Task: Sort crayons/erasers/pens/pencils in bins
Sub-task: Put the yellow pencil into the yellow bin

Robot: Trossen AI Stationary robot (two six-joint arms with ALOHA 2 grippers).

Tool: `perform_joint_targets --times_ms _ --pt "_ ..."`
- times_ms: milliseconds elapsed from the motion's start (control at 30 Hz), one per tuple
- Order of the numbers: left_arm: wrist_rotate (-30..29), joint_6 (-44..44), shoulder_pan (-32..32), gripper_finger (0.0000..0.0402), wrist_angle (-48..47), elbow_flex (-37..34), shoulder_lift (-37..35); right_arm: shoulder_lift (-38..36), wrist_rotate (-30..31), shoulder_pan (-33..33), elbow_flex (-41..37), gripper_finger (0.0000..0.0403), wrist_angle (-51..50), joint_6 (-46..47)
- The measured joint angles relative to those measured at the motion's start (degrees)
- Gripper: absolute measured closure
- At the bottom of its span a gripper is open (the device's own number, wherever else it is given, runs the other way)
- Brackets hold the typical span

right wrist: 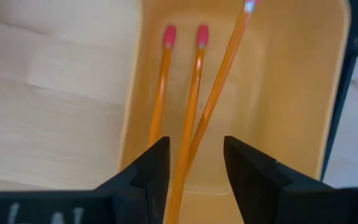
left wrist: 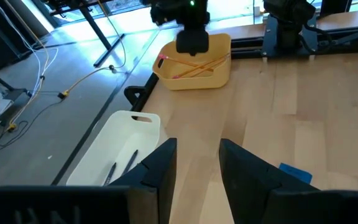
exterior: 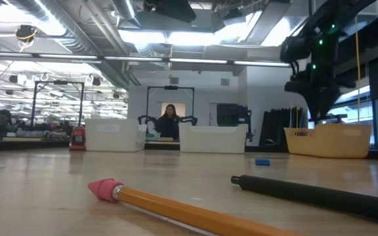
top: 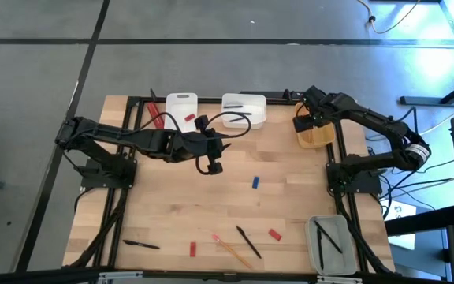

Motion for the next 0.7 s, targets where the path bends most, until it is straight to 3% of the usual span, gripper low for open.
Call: perform_joint_targets --times_ms 333,700 --pt "-0.02 -0.10 -1.05 0.0289 0.00 0.01 0.00 -9.51 0.04 4.37 8.92 0.0250 -6.41 -4.52" --pt "-0.57 -2.89 -3.50 0.0289 -1.94 -0.01 -3.57 -19.72 -4.09 27.81 9.90 0.0250 -2.46 -2.32"
